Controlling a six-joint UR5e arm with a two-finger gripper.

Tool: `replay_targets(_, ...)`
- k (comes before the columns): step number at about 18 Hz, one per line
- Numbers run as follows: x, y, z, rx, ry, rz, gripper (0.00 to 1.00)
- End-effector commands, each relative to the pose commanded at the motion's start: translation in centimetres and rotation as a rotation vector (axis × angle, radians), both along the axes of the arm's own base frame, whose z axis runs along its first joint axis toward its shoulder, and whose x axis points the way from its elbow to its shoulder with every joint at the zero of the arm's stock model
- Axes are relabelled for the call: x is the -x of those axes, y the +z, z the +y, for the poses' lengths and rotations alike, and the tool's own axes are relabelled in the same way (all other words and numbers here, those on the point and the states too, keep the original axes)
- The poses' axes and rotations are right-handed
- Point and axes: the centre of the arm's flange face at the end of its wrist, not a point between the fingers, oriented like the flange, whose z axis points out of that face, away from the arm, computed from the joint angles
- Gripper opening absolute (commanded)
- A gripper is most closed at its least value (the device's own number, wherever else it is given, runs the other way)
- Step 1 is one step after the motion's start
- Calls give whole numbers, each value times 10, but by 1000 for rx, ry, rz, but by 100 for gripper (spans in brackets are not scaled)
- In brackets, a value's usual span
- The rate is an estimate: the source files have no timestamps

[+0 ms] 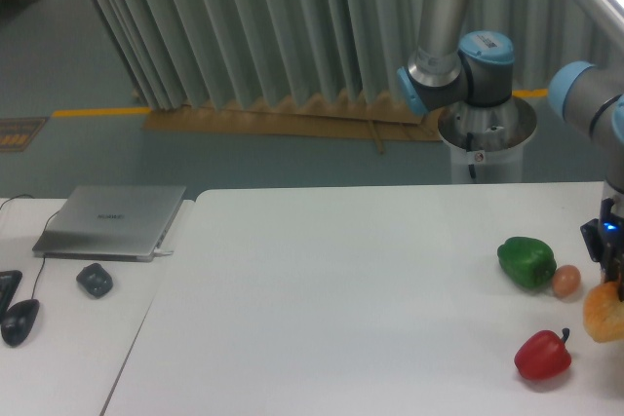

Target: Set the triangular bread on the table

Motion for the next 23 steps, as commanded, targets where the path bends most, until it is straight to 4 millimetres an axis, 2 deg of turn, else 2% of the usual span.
replay_targets(3,6,-1,4,-20,1,46,30)
replay_targets(8,21,-22,9,25,9,104,30)
replay_targets(11,20,-25,10,25,9,102,32)
replay_targets(14,12,-32,20,25,29,95,32)
replay_targets(18,-10,-37,38,41,-4,92,32)
replay_targets(19,-12,-41,35,76,-10,110,48)
replay_targets(20,-11,-42,34,86,-17,116,89)
replay_targets(21,-11,-42,34,87,-18,118,100)
replay_targets(23,-11,-42,34,87,-18,118,100)
